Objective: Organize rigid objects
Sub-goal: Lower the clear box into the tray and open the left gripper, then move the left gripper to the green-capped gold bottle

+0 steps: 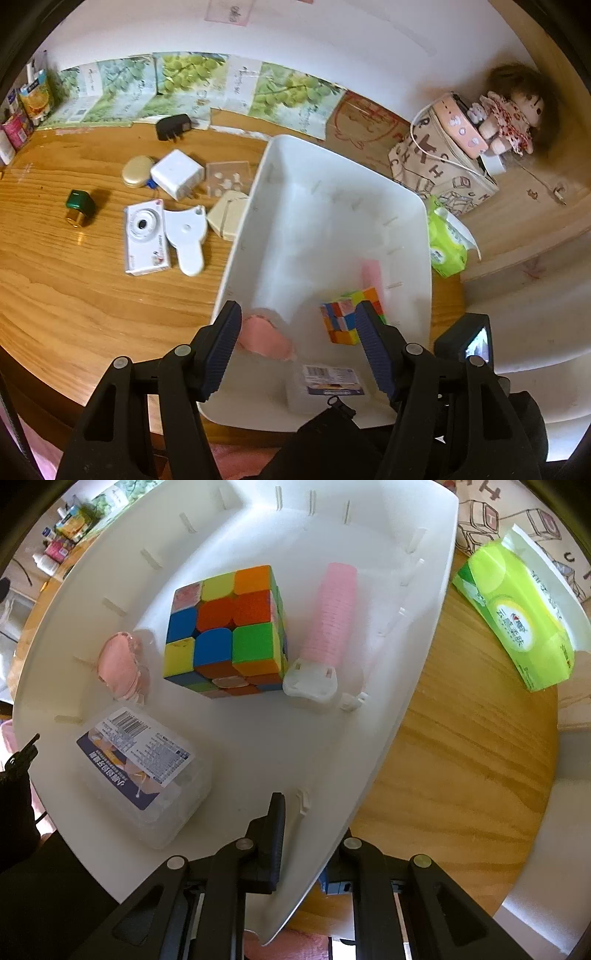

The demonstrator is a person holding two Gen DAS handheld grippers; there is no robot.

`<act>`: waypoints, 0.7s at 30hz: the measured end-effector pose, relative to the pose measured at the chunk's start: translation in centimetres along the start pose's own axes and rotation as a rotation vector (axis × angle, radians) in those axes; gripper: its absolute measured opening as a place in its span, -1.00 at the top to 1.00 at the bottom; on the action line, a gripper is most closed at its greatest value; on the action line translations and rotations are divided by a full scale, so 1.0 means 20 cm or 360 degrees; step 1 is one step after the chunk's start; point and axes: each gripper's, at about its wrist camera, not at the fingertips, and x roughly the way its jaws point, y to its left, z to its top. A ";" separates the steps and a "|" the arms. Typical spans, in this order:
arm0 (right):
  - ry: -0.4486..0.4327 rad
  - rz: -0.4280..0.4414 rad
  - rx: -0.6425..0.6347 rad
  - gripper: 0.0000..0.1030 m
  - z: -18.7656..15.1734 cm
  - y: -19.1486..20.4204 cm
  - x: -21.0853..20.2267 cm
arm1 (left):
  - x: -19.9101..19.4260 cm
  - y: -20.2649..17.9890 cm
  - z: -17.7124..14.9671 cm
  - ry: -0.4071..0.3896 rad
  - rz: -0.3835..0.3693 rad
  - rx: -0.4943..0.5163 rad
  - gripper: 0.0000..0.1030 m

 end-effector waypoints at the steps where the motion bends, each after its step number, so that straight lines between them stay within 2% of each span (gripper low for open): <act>1: 0.0002 0.0001 0.0012 0.72 0.00 -0.01 0.00 | -0.01 0.02 0.00 -0.0011 0.0005 -0.0002 -0.31; 13: 0.0022 -0.0023 0.0207 0.72 0.02 -0.10 0.00 | -0.10 0.25 0.04 -0.0140 0.0091 -0.0025 -0.31; 21: 0.0040 -0.0061 0.0399 0.72 0.04 -0.18 0.01 | -0.17 0.46 0.09 -0.0233 0.0191 0.0041 -0.31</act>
